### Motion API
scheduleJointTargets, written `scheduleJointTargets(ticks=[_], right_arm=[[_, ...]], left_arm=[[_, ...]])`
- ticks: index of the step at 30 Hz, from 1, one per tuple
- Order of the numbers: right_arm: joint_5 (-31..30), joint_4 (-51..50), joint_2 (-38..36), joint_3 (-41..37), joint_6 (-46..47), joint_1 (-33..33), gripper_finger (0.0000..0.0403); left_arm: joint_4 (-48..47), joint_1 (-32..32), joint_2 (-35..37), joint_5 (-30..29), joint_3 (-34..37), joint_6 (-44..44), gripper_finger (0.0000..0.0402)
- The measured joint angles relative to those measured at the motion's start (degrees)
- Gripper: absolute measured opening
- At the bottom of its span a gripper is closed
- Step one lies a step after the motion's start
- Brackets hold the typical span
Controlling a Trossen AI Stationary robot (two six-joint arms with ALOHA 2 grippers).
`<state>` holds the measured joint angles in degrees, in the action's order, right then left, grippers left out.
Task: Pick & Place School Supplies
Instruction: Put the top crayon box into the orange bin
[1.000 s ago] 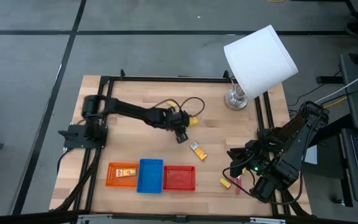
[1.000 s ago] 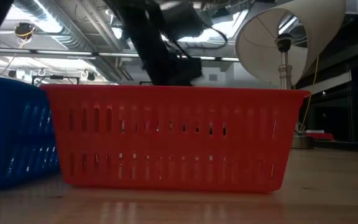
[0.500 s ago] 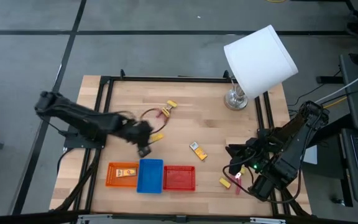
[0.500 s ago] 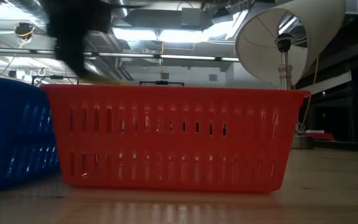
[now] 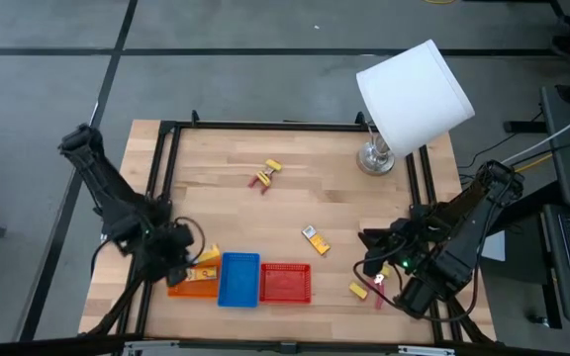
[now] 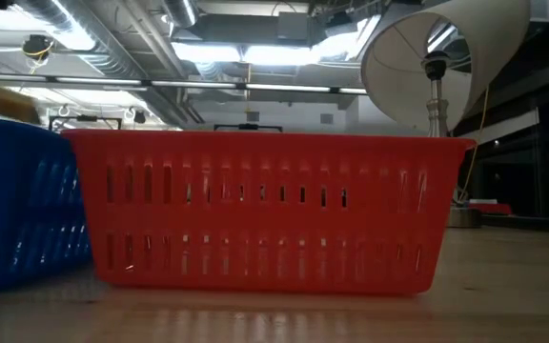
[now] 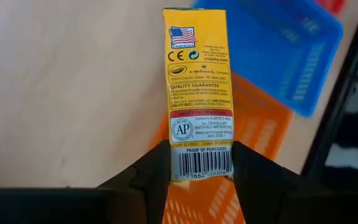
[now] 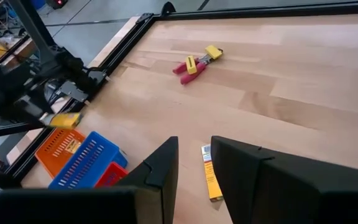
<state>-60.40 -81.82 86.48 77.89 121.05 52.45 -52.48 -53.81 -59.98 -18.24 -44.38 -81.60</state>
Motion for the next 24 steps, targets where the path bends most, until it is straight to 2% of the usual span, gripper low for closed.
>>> scheduleJointTargets(ticks=[9,15,24], right_arm=[[0.0,0.43,0.0,0.0,-0.01,-1.43,0.0098],[-0.02,0.46,0.0,0.0,-0.25,-1.53,0.0098],[-0.04,0.67,0.0,0.02,-0.21,-1.53,0.0098]], left_arm=[[4.01,-7.81,-7.72,-1.83,0.0,-7.78,0.0153],[6.65,-10.0,-12.94,-2.91,0.0,-9.17,0.0163],[5.53,-11.35,-19.03,-2.95,0.0,-9.44,0.0173]])
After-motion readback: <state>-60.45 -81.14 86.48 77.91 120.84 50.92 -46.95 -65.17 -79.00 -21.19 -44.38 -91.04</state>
